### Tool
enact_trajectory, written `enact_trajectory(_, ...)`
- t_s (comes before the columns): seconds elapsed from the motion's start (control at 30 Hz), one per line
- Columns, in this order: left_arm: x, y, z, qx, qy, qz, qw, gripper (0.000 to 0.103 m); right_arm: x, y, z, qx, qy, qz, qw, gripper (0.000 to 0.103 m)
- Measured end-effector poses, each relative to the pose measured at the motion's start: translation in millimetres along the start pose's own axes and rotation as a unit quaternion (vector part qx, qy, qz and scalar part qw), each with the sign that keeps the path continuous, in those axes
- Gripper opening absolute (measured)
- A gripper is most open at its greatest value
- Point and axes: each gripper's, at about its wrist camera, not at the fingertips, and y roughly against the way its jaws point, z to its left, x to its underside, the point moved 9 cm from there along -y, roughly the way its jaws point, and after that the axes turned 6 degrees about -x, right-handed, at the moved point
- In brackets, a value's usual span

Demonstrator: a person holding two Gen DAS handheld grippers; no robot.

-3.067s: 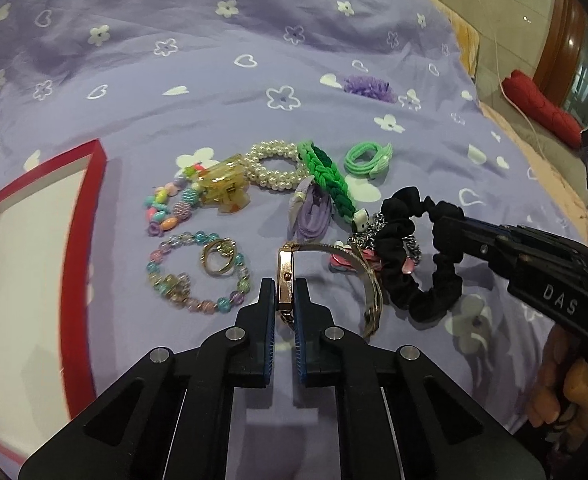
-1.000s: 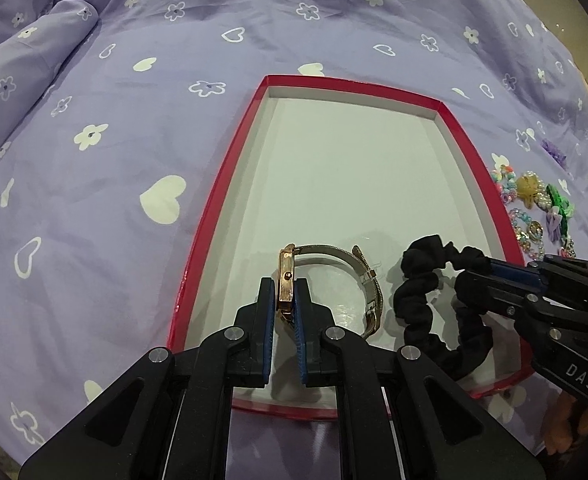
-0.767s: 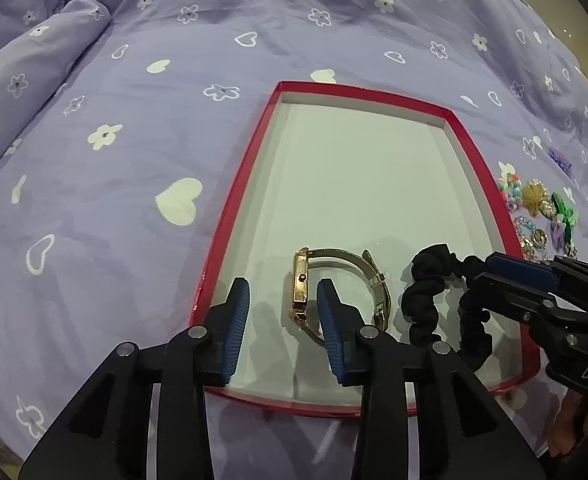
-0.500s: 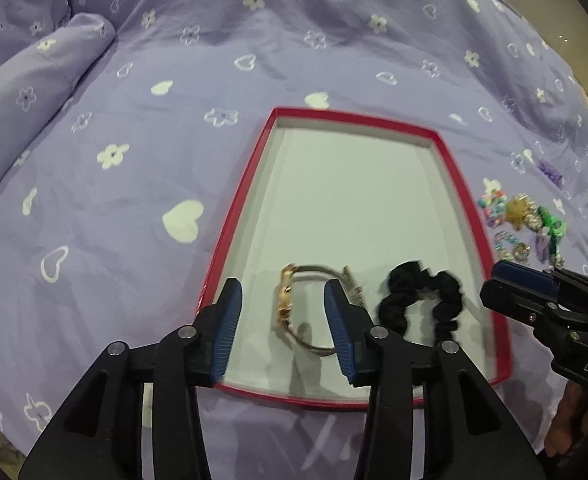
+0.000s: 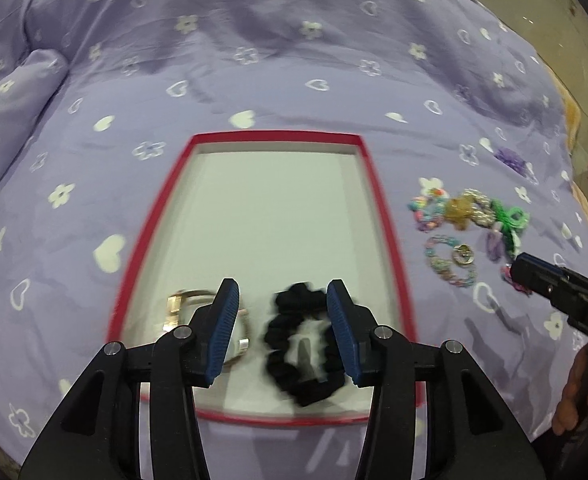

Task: Organize jewelry
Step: 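Move both open tools back over the jewelry pile, then grasp the yellow hair claw with the left tool while the right tool grasps the green hair tie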

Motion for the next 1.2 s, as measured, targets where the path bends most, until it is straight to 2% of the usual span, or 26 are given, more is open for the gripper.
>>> enact_trajectory(0.3,-16,-4,-59,0.028,-0.041,-0.002,0.9988,0.046,-8,32,-56,0.033,-0.038,-0.029,0.998,0.043)
enact_trajectory(0.7,-37,-26,-125,0.070,-0.089,0.008,0.9935,0.049,-19,51,-116,0.070,-0.066,-0.048,0.994,0.043)
enact_trajectory(0.87,-47,-43,-156,0.103,-0.110,0.016,0.9885,0.052,-26,48,-147,0.098,-0.081,-0.045,0.991,0.043)
enact_trajectory(1.2,-62,-77,-203,0.113,-0.176,0.026,0.9775,0.052,-38,28,-181,0.112,-0.112,-0.033,0.987,0.043)
